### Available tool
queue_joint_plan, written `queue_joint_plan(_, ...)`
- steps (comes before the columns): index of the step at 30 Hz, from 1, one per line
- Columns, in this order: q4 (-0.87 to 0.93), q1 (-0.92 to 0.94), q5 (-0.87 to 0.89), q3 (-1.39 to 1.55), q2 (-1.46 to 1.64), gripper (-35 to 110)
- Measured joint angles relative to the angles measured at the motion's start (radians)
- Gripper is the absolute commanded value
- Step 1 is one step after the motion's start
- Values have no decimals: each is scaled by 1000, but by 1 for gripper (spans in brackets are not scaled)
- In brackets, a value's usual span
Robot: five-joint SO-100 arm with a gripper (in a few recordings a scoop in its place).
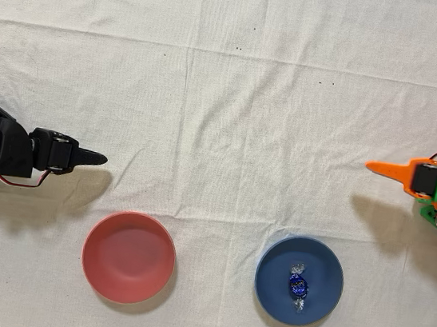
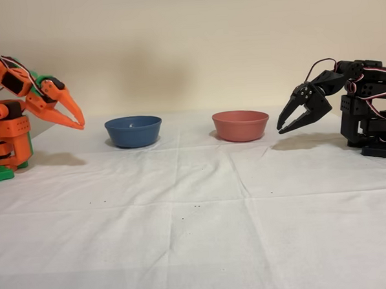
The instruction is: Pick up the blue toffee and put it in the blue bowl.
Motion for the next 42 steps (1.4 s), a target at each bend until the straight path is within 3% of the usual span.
queue_joint_plan(42,28,-43,156,222,17,0)
